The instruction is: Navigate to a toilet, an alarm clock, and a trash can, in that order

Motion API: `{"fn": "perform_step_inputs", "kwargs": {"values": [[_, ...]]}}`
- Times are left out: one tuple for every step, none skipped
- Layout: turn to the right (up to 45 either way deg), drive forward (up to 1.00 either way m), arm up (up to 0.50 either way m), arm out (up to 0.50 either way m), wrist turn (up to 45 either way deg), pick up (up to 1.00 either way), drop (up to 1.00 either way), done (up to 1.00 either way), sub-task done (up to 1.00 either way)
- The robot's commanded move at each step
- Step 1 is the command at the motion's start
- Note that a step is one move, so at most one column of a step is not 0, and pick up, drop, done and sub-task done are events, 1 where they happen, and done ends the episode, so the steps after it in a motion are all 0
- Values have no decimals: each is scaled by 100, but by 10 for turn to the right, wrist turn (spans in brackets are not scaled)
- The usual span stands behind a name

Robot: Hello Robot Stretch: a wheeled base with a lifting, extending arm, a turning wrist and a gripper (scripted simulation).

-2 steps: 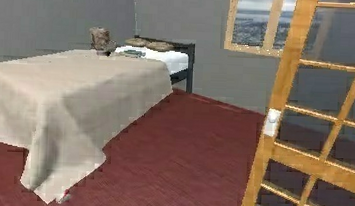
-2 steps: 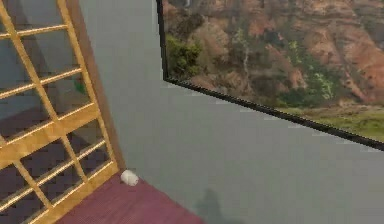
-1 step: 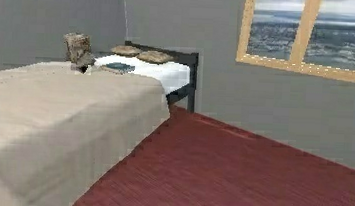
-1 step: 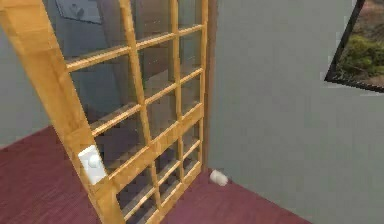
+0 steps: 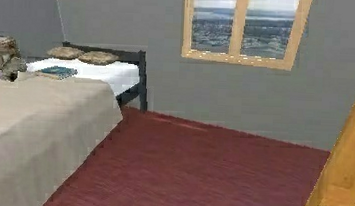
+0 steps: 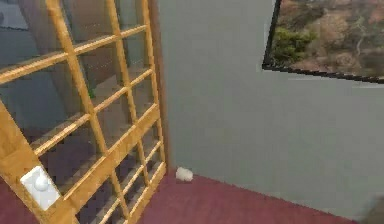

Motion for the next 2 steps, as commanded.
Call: {"fn": "perform_step_inputs", "kwargs": {"values": [[0, 85, 0, 0, 0, 0, 0, 0, 0], [450, 0, 0, 0, 0, 0, 0, 0, 0]]}}
